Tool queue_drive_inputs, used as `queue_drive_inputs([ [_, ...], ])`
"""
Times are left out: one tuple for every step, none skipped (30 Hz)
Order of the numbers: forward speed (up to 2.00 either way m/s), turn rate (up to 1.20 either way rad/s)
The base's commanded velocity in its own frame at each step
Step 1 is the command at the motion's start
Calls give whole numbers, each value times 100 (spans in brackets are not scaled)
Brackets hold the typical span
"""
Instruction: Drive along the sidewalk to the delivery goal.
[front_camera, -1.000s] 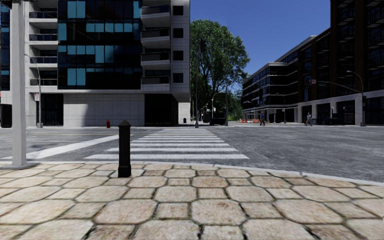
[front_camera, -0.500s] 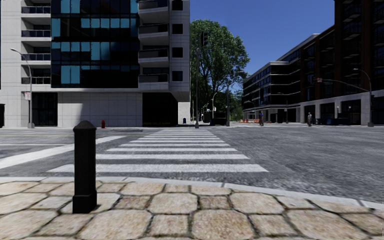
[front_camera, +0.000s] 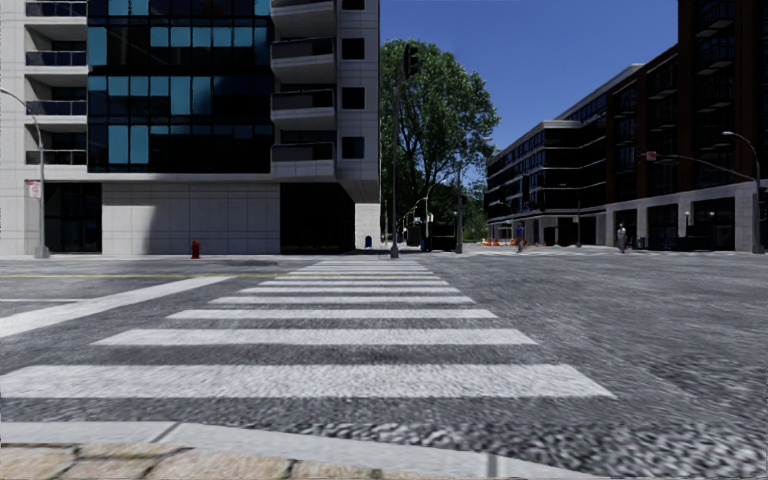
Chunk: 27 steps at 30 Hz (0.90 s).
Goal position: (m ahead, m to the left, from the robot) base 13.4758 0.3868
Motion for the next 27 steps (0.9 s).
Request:
queue_drive_inputs([
  [200,0],
  [200,0],
  [200,0],
  [200,3],
  [200,6],
  [200,7],
  [200,8],
  [200,8],
  [200,8],
  [200,8],
  [200,8],
  [200,12],
  [196,14],
  [183,14],
  [183,14],
  [170,14],
  [161,14],
  [158,15],
  [158,15],
  [158,16],
  [157,18],
  [154,21],
  [154,21],
  [150,23],
  [143,24],
  [140,24],
  [140,24],
])
